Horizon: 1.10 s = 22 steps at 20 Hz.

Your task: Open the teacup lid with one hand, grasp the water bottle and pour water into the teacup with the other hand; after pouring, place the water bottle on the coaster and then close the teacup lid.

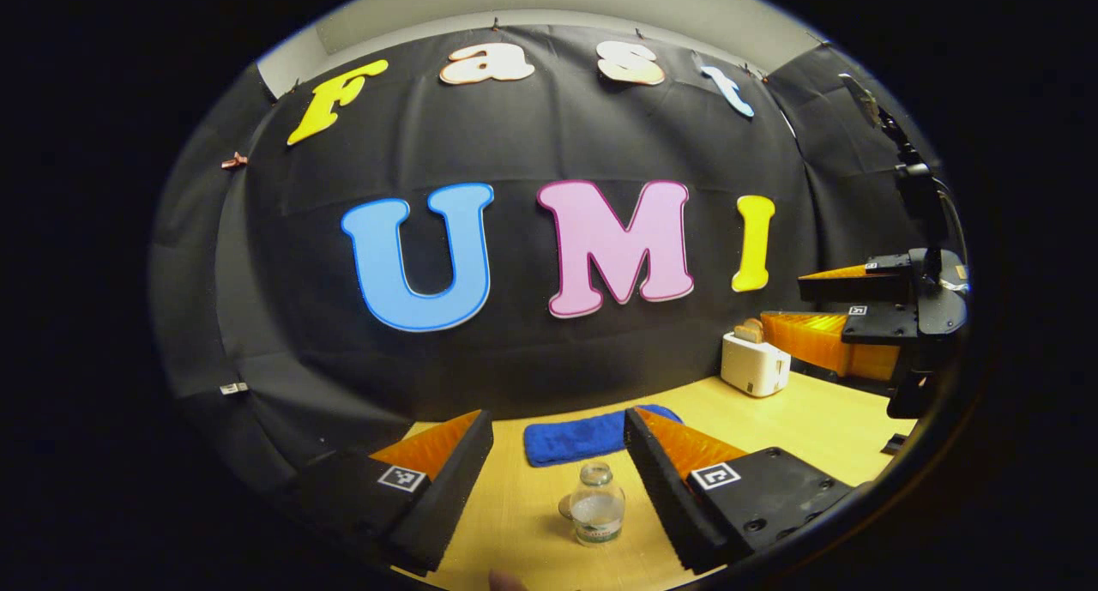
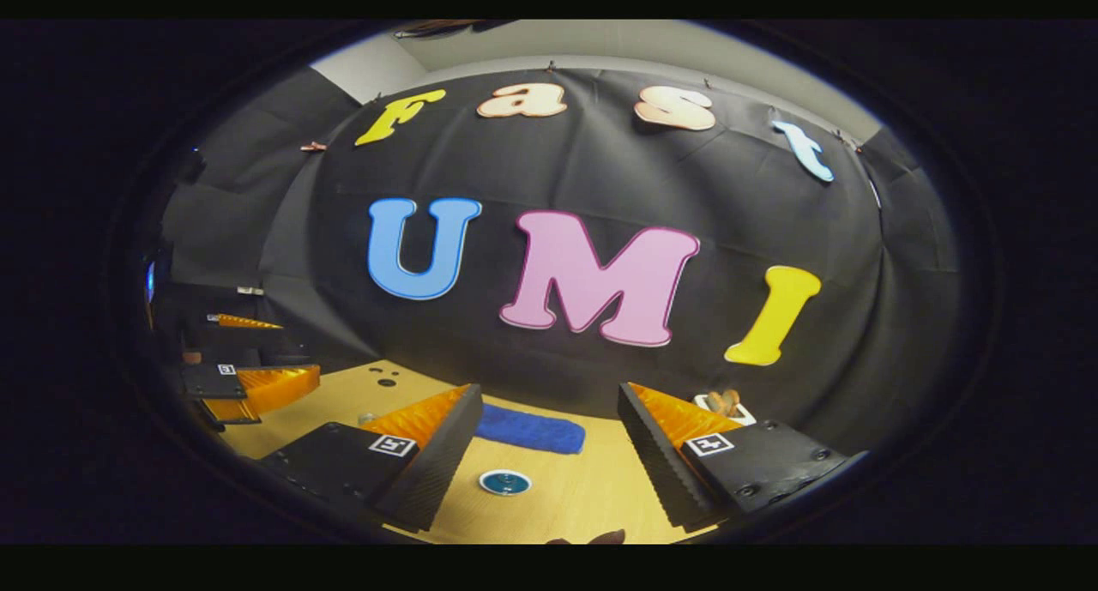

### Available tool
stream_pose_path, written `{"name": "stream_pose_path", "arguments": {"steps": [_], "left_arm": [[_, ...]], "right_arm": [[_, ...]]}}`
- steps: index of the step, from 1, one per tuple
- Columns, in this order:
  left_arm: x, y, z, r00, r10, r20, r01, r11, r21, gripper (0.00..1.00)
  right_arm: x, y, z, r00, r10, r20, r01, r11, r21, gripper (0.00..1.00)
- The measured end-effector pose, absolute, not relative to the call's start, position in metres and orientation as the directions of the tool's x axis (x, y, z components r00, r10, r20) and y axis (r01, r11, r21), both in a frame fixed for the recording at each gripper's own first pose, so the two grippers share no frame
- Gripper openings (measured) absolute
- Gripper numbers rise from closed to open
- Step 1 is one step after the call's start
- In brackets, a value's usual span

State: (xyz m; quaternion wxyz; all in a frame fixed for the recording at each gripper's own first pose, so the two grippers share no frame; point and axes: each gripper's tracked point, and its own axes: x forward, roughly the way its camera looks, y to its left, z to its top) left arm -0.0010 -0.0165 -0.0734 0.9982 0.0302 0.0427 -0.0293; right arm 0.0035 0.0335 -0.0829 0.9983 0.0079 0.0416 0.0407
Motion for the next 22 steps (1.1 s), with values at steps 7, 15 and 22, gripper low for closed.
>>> {"name": "stream_pose_path", "arguments": {"steps": [7,15,22], "left_arm": [[0.009,-0.031,-0.2,0.977,-0.051,-0.205,0.056,0.998,0.021,0.97],[0.035,-0.049,-0.295,0.967,-0.063,-0.248,0.071,0.997,0.023,0.97],[0.059,-0.059,-0.321,0.961,-0.076,-0.267,0.077,0.997,-0.005,0.97]], "right_arm": [[0.023,0.066,-0.191,0.982,0.142,-0.126,-0.135,0.989,0.065,0.96],[0.047,0.076,-0.282,0.972,0.17,-0.163,-0.16,0.984,0.074,0.98],[0.077,0.09,-0.334,0.942,0.224,-0.251,-0.194,0.971,0.136,0.93]]}}
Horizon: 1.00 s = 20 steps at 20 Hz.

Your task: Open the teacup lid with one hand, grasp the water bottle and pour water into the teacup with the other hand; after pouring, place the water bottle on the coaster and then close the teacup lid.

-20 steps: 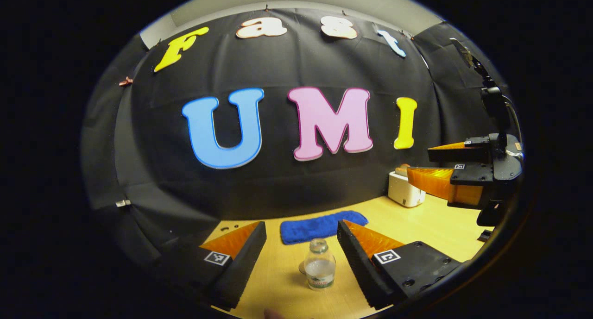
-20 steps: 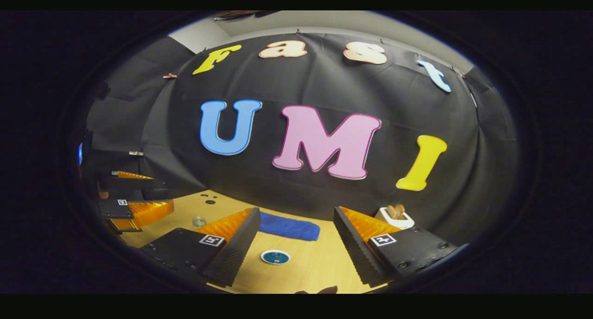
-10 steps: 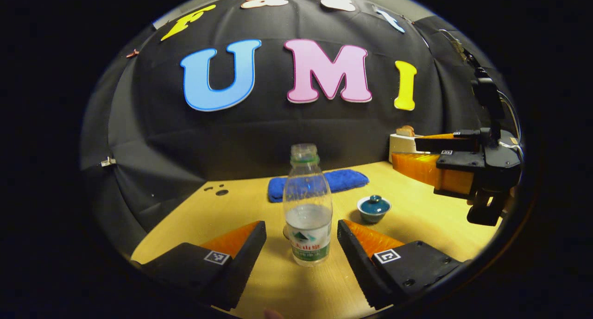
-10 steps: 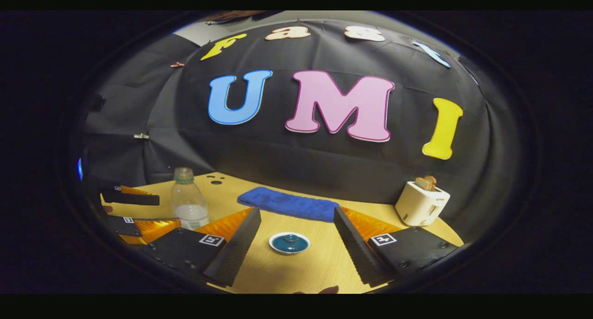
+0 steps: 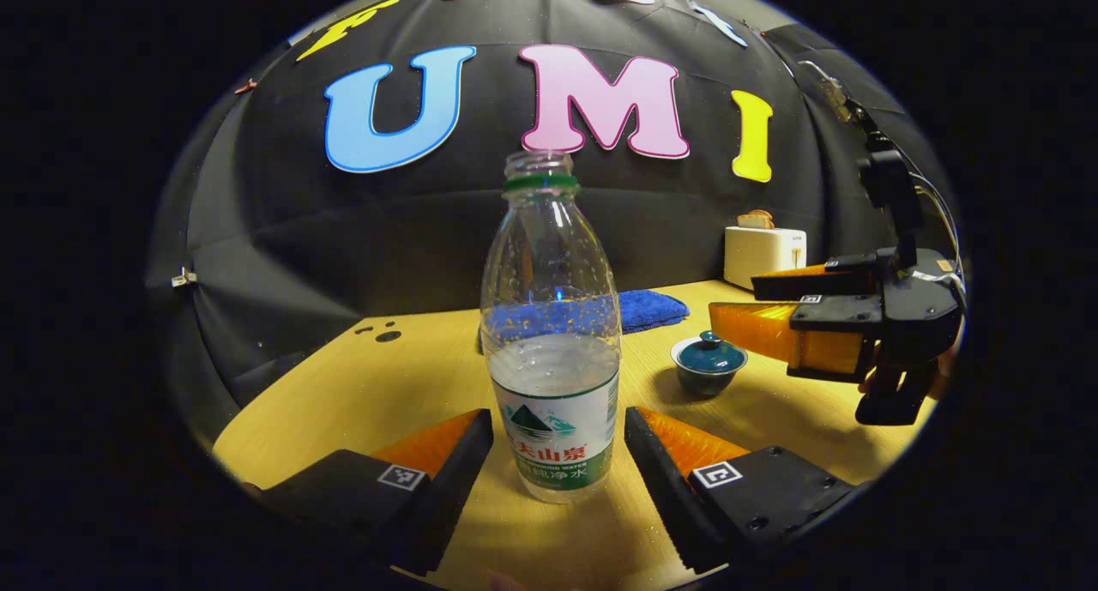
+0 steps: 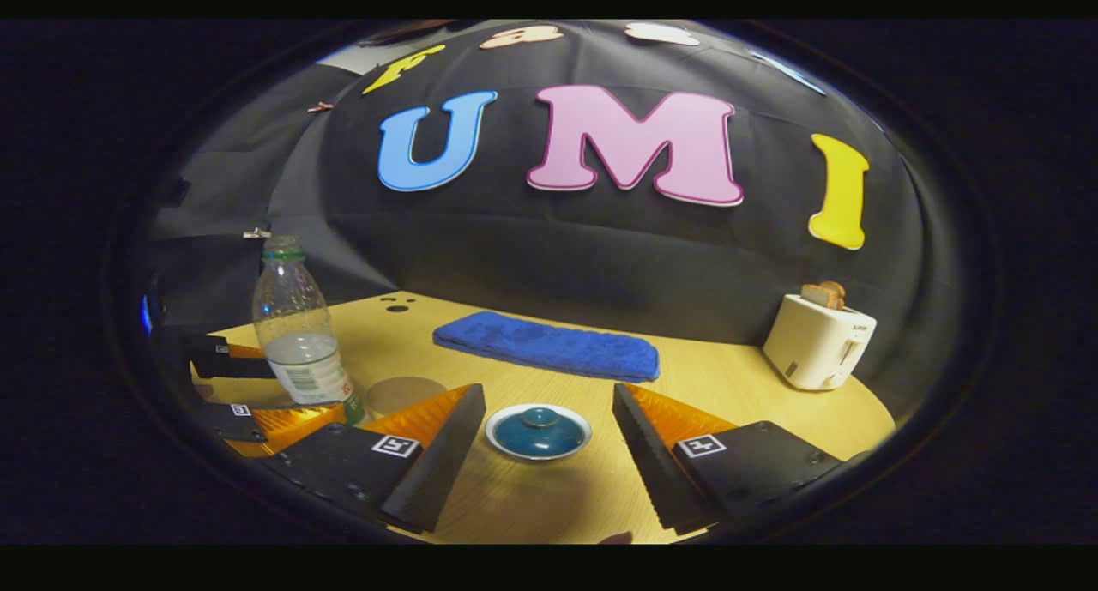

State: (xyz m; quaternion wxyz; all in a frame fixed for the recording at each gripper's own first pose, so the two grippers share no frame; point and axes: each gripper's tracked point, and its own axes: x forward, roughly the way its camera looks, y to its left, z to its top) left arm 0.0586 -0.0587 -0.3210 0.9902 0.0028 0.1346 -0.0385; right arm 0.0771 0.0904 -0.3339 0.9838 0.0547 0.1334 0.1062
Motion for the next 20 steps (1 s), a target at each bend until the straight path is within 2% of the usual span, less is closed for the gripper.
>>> {"name": "stream_pose_path", "arguments": {"steps": [5,8,9,10,12,13,20], "left_arm": [[0.061,-0.066,-0.32,0.963,-0.084,-0.257,0.091,0.996,0.019,0.97],[0.065,-0.067,-0.322,0.962,-0.086,-0.257,0.095,0.995,0.02,0.97],[0.066,-0.067,-0.322,0.962,-0.086,-0.258,0.094,0.995,0.02,0.97],[0.065,-0.067,-0.323,0.962,-0.085,-0.261,0.094,0.995,0.019,0.97],[0.066,-0.067,-0.321,0.962,-0.084,-0.262,0.09,0.996,0.011,0.97],[0.065,-0.068,-0.323,0.961,-0.083,-0.263,0.088,0.996,0.008,0.97],[0.068,-0.069,-0.322,0.962,-0.08,-0.261,0.085,0.996,0.007,0.97]], "right_arm": [[0.089,0.101,-0.356,0.918,0.259,-0.3,-0.214,0.961,0.175,0.76],[0.091,0.107,-0.363,0.903,0.281,-0.324,-0.229,0.955,0.191,0.7],[0.09,0.107,-0.365,0.9,0.283,-0.331,-0.23,0.954,0.191,0.53],[0.089,0.106,-0.364,0.898,0.285,-0.334,-0.232,0.954,0.191,0.5],[0.091,0.105,-0.364,0.898,0.287,-0.332,-0.229,0.952,0.203,0.27],[0.09,0.107,-0.363,0.898,0.295,-0.328,-0.236,0.949,0.208,0.32],[0.088,0.108,-0.355,0.902,0.305,-0.306,-0.248,0.946,0.21,0.34]]}}
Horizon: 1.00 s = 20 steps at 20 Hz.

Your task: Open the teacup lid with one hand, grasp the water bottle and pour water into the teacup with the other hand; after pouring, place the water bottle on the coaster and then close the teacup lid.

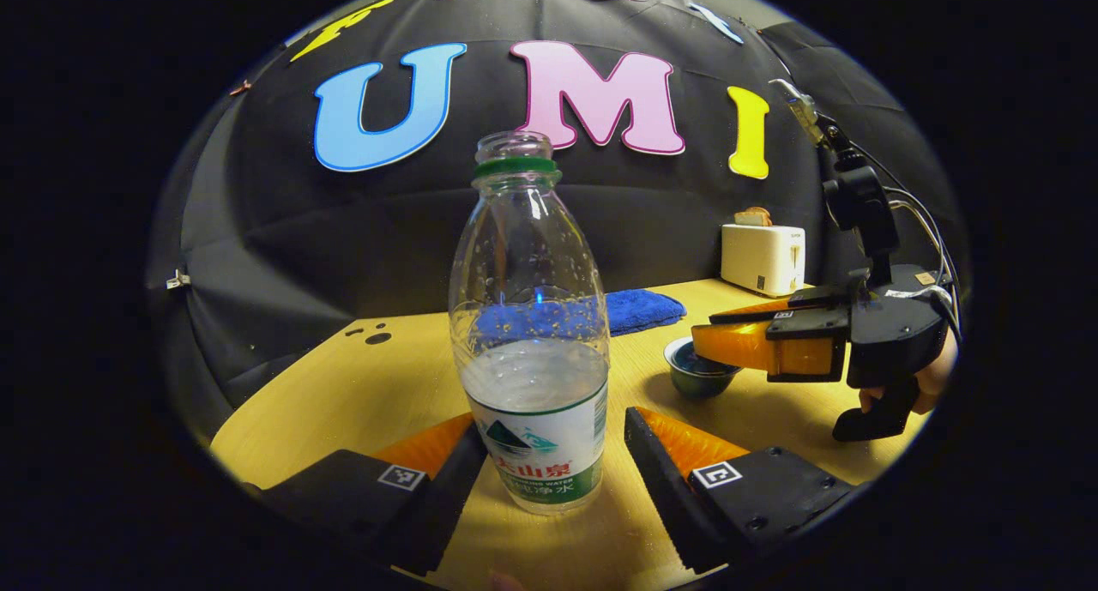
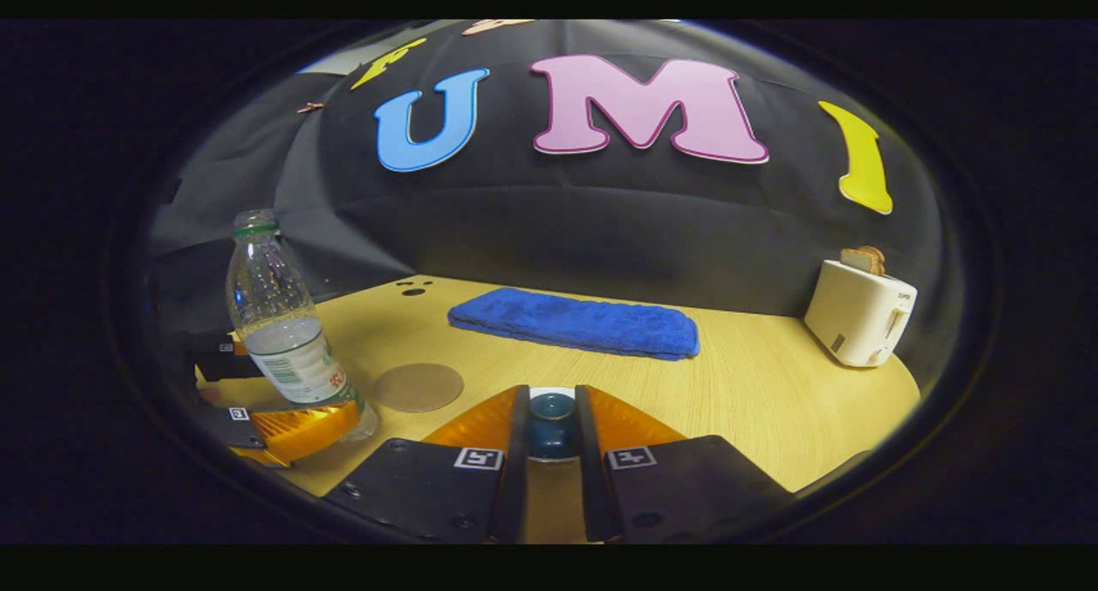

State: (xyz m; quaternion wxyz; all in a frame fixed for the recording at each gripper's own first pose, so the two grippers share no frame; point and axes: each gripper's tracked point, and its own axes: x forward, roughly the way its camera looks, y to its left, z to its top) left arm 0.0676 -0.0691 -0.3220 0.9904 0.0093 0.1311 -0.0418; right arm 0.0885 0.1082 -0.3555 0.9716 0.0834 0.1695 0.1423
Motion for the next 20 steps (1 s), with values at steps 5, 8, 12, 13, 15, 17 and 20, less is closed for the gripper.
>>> {"name": "stream_pose_path", "arguments": {"steps": [5,8,12,13,15,17,20], "left_arm": [[0.067,-0.069,-0.322,0.962,-0.079,-0.261,0.083,0.997,0.003,0.97],[0.065,-0.068,-0.322,0.962,-0.077,-0.261,0.08,0.997,0.0,0.97],[0.066,-0.07,-0.324,0.96,-0.078,-0.269,0.083,0.996,0.01,0.97],[0.067,-0.07,-0.324,0.959,-0.078,-0.271,0.085,0.996,0.016,0.97],[0.066,-0.067,-0.322,0.96,-0.067,-0.271,0.078,0.996,0.032,0.91],[0.067,-0.065,-0.323,0.959,-0.054,-0.279,0.068,0.997,0.041,0.78],[0.071,-0.043,-0.312,0.956,0.029,-0.291,0.033,0.978,0.207,0.75]], "right_arm": [[0.087,0.109,-0.358,0.892,0.315,-0.323,-0.242,0.938,0.247,0.29],[0.09,0.106,-0.347,0.904,0.306,-0.299,-0.227,0.935,0.272,0.24],[0.089,0.094,-0.341,0.915,0.277,-0.294,-0.207,0.946,0.249,0.29],[0.088,0.087,-0.336,0.921,0.264,-0.287,-0.197,0.95,0.241,0.24],[0.085,0.074,-0.327,0.933,0.24,-0.27,-0.178,0.956,0.232,0.29],[0.081,0.058,-0.32,0.943,0.212,-0.257,-0.158,0.963,0.218,0.35],[0.073,0.036,-0.315,0.953,0.183,-0.241,-0.134,0.97,0.203,0.35]]}}
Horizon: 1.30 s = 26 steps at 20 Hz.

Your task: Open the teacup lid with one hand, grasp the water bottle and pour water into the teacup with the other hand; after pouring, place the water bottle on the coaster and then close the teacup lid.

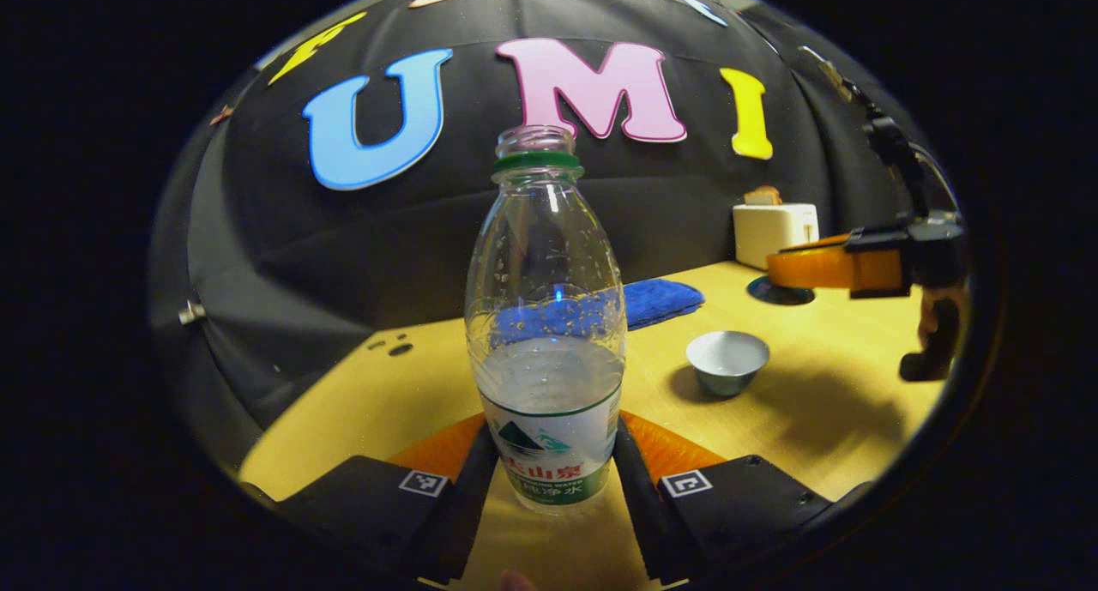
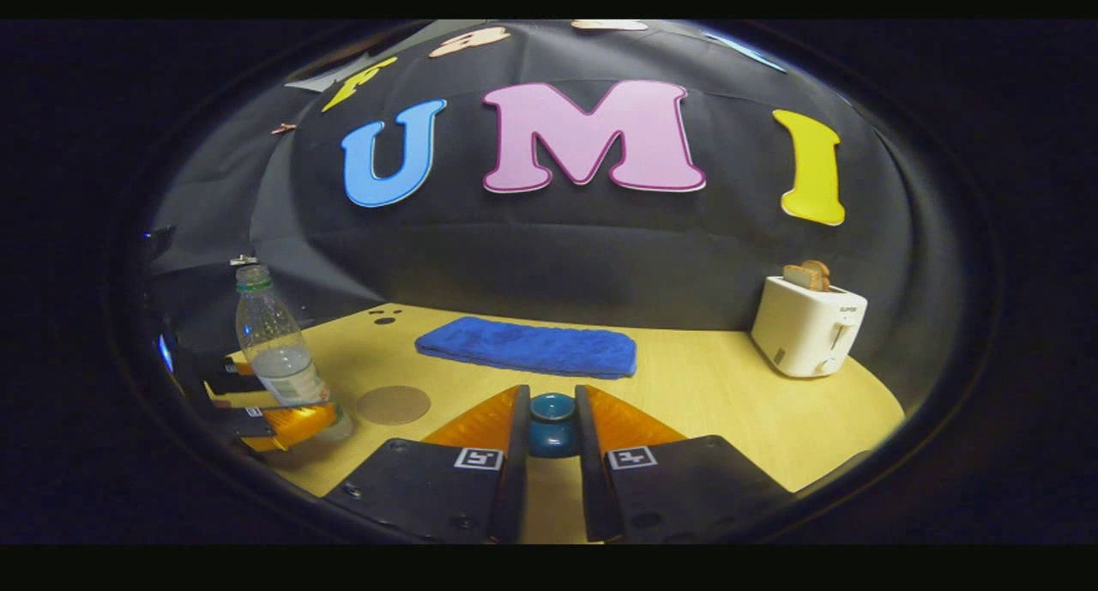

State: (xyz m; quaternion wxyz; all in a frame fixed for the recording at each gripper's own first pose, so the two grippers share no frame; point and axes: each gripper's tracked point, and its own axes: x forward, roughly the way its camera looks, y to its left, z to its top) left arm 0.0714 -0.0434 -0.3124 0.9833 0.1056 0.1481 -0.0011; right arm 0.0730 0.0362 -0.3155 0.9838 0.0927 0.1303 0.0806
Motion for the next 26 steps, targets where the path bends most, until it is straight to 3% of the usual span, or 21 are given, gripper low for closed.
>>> {"name": "stream_pose_path", "arguments": {"steps": [3,4,9,12,13,17,20,22,23,25,26], "left_arm": [[0.089,-0.026,-0.302,0.946,0.088,-0.313,0.076,0.875,0.477,0.75],[0.096,-0.022,-0.303,0.939,0.097,-0.33,0.103,0.835,0.54,0.75],[0.126,-0.012,-0.306,0.925,0.158,-0.344,0.211,0.54,0.815,0.75],[0.134,-0.011,-0.307,0.923,0.184,-0.337,0.23,0.438,0.869,0.75],[0.136,-0.011,-0.308,0.921,0.189,-0.341,0.243,0.405,0.881,0.75],[0.138,-0.021,-0.306,0.933,0.175,-0.314,0.267,0.249,0.931,0.75],[0.141,-0.03,-0.304,0.938,0.162,-0.306,0.277,0.179,0.944,0.75],[0.144,-0.033,-0.303,0.94,0.164,-0.299,0.277,0.141,0.95,0.75],[0.146,-0.034,-0.305,0.941,0.166,-0.294,0.276,0.124,0.953,0.75],[0.149,-0.034,-0.305,0.943,0.175,-0.282,0.271,0.083,0.959,0.75],[0.15,-0.033,-0.303,0.945,0.18,-0.275,0.269,0.059,0.961,0.75]], "right_arm": [[0.063,0.014,-0.317,0.96,0.151,-0.235,-0.107,0.976,0.189,0.35],[0.061,0.008,-0.317,0.962,0.144,-0.234,-0.101,0.978,0.185,0.24],[0.044,-0.031,-0.32,0.968,0.104,-0.226,-0.071,0.986,0.151,0.24],[0.038,-0.047,-0.324,0.969,0.097,-0.227,-0.067,0.988,0.137,0.24],[0.036,-0.053,-0.324,0.969,0.094,-0.228,-0.063,0.988,0.14,0.34],[0.031,-0.064,-0.326,0.969,0.086,-0.232,-0.059,0.99,0.125,0.24],[0.03,-0.069,-0.328,0.969,0.089,-0.23,-0.061,0.99,0.125,0.34],[0.029,-0.071,-0.327,0.97,0.089,-0.226,-0.063,0.991,0.121,0.24],[0.029,-0.072,-0.327,0.97,0.09,-0.224,-0.064,0.991,0.119,0.24],[0.029,-0.075,-0.327,0.971,0.091,-0.222,-0.066,0.991,0.117,0.34],[0.028,-0.075,-0.328,0.971,0.091,-0.222,-0.067,0.991,0.115,0.34]]}}
